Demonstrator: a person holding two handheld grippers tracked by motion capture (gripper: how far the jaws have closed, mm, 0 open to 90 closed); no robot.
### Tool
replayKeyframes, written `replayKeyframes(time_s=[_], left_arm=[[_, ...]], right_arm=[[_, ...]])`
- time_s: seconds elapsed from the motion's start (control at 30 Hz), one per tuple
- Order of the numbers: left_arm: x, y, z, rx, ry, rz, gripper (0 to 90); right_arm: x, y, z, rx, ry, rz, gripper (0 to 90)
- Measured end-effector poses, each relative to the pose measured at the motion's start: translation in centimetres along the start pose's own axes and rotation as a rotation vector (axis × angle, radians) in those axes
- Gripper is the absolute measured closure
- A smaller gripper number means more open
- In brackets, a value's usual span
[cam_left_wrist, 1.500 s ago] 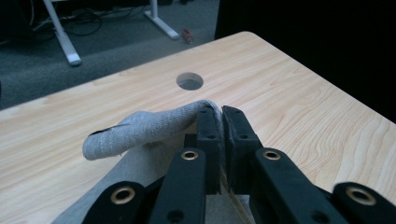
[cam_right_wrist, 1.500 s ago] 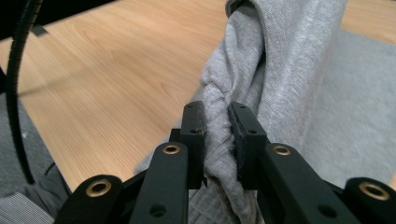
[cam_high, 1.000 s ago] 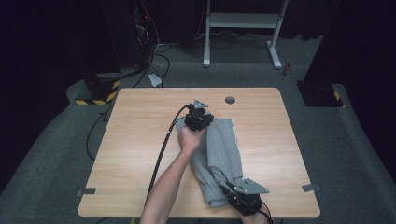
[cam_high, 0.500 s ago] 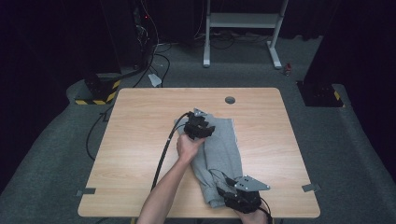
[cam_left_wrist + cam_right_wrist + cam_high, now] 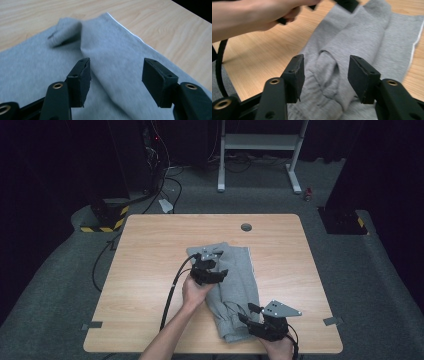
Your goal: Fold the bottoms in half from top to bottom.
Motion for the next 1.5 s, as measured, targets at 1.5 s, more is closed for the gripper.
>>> replayKeyframes(time_s=[1.5], left_arm=[[1.0,3.1,-7.4,0.126,-0.012,0.103,36.3]], right_arm=[[-3.9,-8.9,-1.9,0.228,0.078,-0.194,66.2]])
Point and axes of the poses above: each handheld gripper's, and its own axes: y roughly backward along the jaws, z roughly out of its top, x roughly to its left, the point moved 8 cm from there along -y, roughly forward along the jaws, and after that the axes turned 5 degrees about -x, right-handed, at the moved point
